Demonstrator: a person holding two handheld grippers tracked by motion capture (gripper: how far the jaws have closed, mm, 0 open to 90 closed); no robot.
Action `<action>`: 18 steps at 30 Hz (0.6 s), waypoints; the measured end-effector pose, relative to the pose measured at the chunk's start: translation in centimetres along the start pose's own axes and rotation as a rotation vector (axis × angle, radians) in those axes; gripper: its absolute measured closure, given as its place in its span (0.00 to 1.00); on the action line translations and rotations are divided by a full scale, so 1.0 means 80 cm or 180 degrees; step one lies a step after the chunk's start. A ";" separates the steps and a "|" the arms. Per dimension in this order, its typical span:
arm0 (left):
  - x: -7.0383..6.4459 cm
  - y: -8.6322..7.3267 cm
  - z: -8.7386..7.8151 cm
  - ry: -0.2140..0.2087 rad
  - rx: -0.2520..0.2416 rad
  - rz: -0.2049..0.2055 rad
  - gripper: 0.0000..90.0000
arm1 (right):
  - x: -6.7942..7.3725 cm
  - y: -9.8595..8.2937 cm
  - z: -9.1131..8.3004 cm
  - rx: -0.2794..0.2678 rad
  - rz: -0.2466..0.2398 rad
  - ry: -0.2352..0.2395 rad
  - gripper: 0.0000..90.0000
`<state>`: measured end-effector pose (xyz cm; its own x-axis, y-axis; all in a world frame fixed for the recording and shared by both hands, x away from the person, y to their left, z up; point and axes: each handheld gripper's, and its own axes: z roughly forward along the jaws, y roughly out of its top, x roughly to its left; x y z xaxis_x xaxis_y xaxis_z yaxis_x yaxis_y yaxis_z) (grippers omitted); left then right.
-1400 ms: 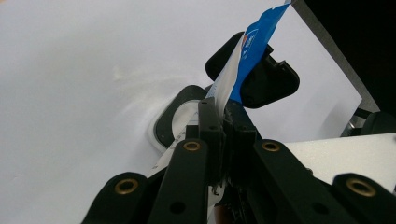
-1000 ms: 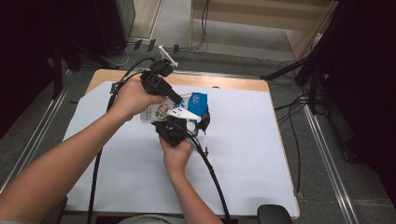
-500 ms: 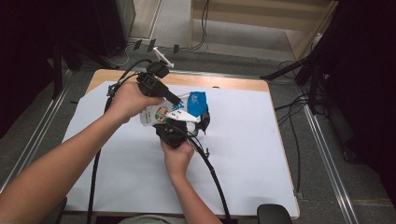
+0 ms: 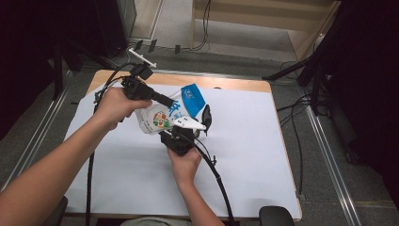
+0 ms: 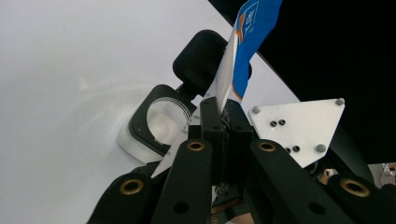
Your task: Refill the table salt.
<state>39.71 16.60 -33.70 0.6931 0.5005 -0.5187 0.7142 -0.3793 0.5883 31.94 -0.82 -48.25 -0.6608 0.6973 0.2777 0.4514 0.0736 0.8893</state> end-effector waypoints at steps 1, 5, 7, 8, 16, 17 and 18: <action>0.001 -0.001 -0.002 -0.0007 -0.0026 -0.0003 1.00 | 0.000 0.000 -0.002 -0.0012 -0.0024 0.0014 0.76; 0.004 -0.009 -0.014 0.0060 -0.0107 0.0020 1.00 | 0.004 -0.001 -0.015 0.0018 -0.0143 0.0009 0.75; 0.010 -0.014 -0.017 0.0129 -0.0122 0.0018 1.00 | 0.004 -0.001 -0.025 0.0033 -0.0164 0.0028 0.75; 0.013 -0.017 -0.018 0.0130 -0.0136 0.0011 1.00 | 0.004 -0.001 -0.030 0.0028 -0.0179 0.0052 0.75; 0.051 -0.037 -0.014 0.0276 -0.0155 -0.0139 1.00 | -0.007 0.011 -0.074 0.0095 -0.0200 0.0193 0.81; 0.055 -0.038 -0.012 0.0292 -0.0152 -0.0153 1.00 | -0.010 0.013 -0.079 0.0132 -0.0208 0.0193 0.82; 0.059 -0.038 -0.010 0.0296 -0.0143 -0.0145 1.00 | -0.012 0.015 -0.083 0.0160 -0.0226 0.0169 0.82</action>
<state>40.73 20.72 -37.40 0.6466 0.5872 -0.4870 0.7381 -0.3203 0.5938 29.15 -6.16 -45.07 -0.7224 0.6504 0.2347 0.4311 0.1582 0.8883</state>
